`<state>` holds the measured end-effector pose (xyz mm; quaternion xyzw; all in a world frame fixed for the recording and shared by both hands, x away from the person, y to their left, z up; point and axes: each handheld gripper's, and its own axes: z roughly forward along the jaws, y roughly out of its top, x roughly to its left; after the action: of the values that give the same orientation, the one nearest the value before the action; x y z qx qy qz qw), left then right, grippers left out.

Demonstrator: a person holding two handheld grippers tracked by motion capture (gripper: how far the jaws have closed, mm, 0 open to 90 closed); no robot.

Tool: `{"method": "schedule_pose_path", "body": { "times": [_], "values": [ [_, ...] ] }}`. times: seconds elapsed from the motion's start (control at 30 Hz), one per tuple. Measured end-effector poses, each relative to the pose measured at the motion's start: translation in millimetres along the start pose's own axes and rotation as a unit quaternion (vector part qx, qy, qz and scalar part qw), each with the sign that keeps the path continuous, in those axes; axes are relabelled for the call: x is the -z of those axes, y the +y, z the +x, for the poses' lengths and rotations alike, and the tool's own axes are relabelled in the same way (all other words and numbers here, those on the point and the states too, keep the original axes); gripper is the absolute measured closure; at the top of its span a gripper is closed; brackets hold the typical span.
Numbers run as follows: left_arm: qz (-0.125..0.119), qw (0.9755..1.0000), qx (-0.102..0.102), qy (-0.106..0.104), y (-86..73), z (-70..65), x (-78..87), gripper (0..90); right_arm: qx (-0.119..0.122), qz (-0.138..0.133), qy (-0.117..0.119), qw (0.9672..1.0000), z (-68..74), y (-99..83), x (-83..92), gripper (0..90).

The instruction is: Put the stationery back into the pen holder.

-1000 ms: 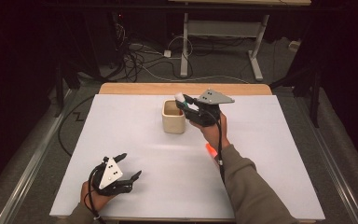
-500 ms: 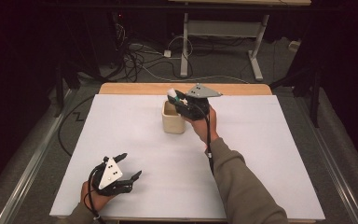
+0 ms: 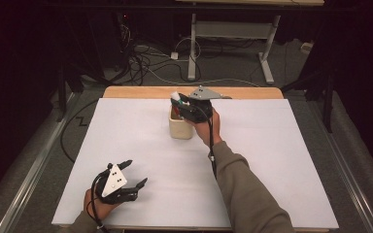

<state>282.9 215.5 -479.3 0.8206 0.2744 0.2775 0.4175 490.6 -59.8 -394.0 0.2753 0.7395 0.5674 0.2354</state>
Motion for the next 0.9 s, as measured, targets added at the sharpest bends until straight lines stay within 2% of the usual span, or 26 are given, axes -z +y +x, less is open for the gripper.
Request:
{"method": "schedule_pose_path", "body": {
  "times": [0.3,0.4,0.53,0.8,0.9],
  "values": [
    [0.001,1.0000,-0.002,0.000,-0.1,-0.4,0.0,22.1,-0.010,0.004,0.001,0.9999,-2.8,-6.7,4.0,65.6],
    [0.001,1.0000,-0.002,-0.001,0.0,-0.4,0.3,22.1,-0.014,0.013,0.002,0.9998,-3.1,-8.6,6.3,65.5],
    [0.002,1.0000,-0.003,-0.002,0.1,-0.7,0.0,22.1,-0.004,0.016,-0.001,0.9999,-3.2,-9.7,11.4,65.4],
    [0.004,1.0000,-0.006,-0.002,0.8,-1.7,-0.1,22.1,-0.002,0.029,0.002,0.9996,-4.5,-14.6,18.9,65.0],
    [0.004,1.0000,-0.006,-0.001,0.9,-1.7,0.1,22.0,0.008,0.040,-0.005,0.9991,-2.6,-16.3,21.1,64.7]
  ]
}}
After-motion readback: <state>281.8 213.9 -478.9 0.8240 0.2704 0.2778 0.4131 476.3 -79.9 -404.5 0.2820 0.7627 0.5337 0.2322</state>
